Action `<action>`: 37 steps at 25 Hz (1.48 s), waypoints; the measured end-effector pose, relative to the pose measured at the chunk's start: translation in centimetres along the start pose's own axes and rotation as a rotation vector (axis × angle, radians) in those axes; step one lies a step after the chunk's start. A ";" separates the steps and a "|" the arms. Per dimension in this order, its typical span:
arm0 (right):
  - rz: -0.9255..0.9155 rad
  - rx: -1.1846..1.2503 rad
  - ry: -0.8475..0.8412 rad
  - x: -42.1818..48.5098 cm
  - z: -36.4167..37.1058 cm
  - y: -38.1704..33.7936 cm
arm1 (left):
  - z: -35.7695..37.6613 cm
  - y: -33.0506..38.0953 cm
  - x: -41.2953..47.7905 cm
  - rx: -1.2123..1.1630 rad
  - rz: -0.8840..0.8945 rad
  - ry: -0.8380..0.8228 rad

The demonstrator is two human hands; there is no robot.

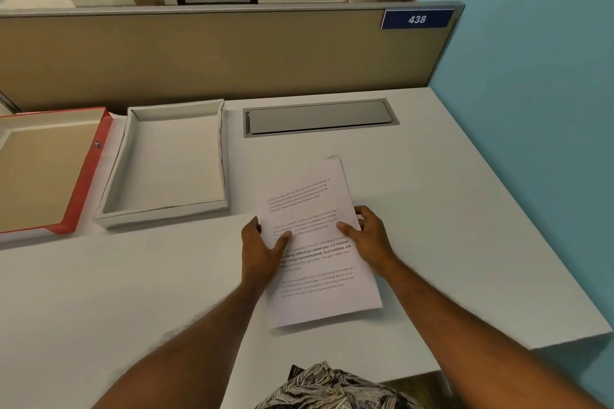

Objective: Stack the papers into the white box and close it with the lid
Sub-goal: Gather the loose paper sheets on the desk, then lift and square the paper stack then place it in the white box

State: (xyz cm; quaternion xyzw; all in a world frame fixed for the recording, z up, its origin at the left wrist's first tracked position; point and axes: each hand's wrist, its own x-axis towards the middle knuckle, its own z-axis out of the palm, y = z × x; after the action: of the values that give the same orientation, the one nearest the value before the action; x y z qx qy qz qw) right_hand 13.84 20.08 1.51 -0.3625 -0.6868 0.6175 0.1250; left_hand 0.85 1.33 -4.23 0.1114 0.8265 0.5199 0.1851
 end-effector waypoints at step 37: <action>-0.411 0.106 0.494 -0.3 -0.6 -13.6 | -3.7 19.4 -1.0 -0.432 0.243 0.409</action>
State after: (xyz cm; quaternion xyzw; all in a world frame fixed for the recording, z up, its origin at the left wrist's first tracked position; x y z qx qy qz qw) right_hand 9.72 20.69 14.48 -0.3483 -0.6613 0.5077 0.4286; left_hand 0.05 6.35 14.89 0.0605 0.6976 0.7133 -0.0288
